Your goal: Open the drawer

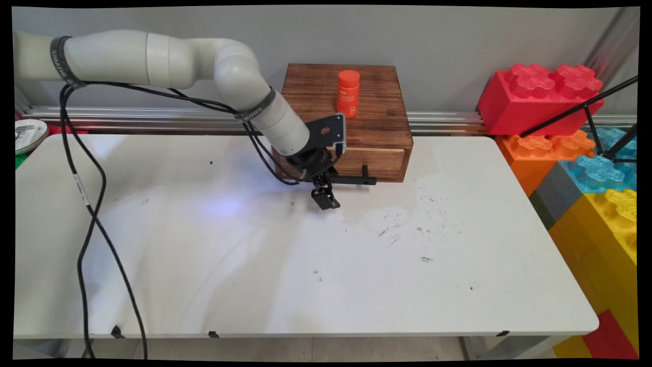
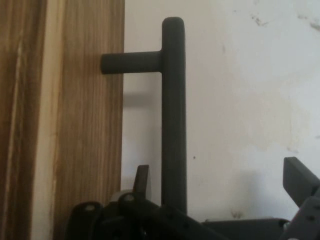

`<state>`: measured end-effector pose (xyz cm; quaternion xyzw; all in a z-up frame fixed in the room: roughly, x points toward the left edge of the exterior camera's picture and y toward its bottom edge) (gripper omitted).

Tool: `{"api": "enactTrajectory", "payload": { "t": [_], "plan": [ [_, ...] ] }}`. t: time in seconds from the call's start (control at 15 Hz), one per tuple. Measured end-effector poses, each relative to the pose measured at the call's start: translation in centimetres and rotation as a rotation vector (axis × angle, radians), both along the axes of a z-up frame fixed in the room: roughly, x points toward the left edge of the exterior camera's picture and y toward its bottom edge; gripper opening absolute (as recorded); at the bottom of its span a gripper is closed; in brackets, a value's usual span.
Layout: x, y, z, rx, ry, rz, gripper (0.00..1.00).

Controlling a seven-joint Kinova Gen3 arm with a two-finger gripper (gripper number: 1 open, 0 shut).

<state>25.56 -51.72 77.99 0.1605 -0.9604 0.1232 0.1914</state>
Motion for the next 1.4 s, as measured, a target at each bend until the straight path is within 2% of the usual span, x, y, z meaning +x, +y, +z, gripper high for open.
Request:
{"api": "enactTrajectory", "payload": {
  "t": [0.67, 1.4],
  "plan": [
    [-1.2, 1.2, -1.1, 0.021, 0.012, 0.017, 1.00],
    [-2.2, 4.8, -0.3, 0.046, 0.030, 0.000, 1.00]
  ]
}}
